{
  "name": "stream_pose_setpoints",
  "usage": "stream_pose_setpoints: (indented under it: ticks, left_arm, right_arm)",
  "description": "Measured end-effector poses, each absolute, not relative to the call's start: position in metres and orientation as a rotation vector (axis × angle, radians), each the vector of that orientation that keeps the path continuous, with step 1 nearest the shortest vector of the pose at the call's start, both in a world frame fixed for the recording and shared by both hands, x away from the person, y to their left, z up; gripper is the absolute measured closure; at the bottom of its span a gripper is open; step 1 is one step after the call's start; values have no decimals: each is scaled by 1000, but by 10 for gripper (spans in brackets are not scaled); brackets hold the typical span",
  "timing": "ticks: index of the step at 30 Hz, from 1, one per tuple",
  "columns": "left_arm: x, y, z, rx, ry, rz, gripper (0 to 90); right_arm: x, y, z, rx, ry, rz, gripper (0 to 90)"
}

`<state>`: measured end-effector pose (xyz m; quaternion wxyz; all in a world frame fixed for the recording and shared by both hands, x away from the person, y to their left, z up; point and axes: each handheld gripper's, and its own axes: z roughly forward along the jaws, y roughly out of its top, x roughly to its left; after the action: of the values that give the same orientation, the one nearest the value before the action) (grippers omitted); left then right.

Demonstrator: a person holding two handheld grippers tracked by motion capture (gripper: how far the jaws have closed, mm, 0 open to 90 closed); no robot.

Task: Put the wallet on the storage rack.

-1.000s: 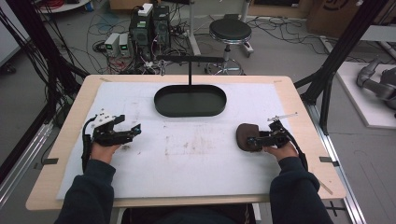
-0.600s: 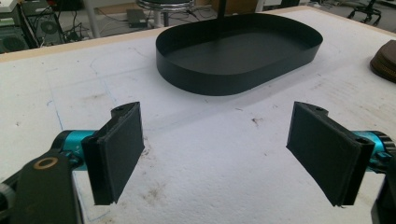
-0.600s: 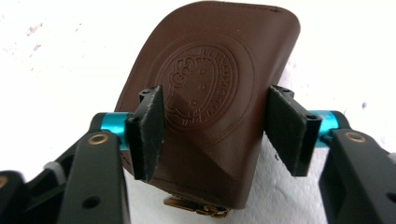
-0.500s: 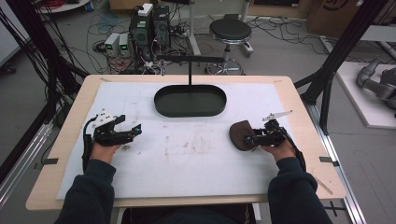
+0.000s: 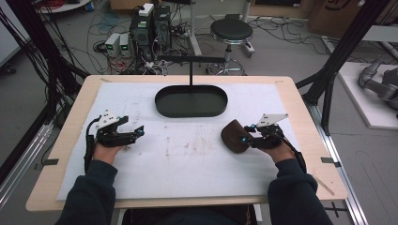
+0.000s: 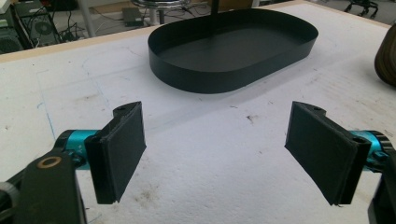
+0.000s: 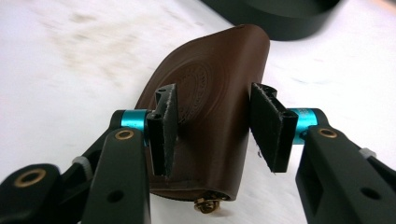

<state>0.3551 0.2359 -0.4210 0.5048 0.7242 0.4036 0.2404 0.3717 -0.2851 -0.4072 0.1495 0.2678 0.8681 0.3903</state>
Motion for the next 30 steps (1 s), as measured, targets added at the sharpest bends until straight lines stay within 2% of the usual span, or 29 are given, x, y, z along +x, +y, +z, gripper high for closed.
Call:
stream_pose_setpoints:
  ticks: [7, 17, 22, 30]
  left_arm:
    - [354, 235, -421, 1752, 972, 578, 197]
    - [363, 209, -408, 1713, 932, 519, 227]
    - [382, 172, -397, 1687, 891, 475, 239]
    - [413, 80, -384, 1800, 762, 389, 238]
  right_arm:
    - [373, -284, -410, 807, 2498, 1154, 531]
    - [367, -277, -405, 702, 2472, 1124, 587]
    - [366, -275, -404, 679, 2464, 1116, 586]
    - [363, -270, -401, 618, 2453, 1139, 586]
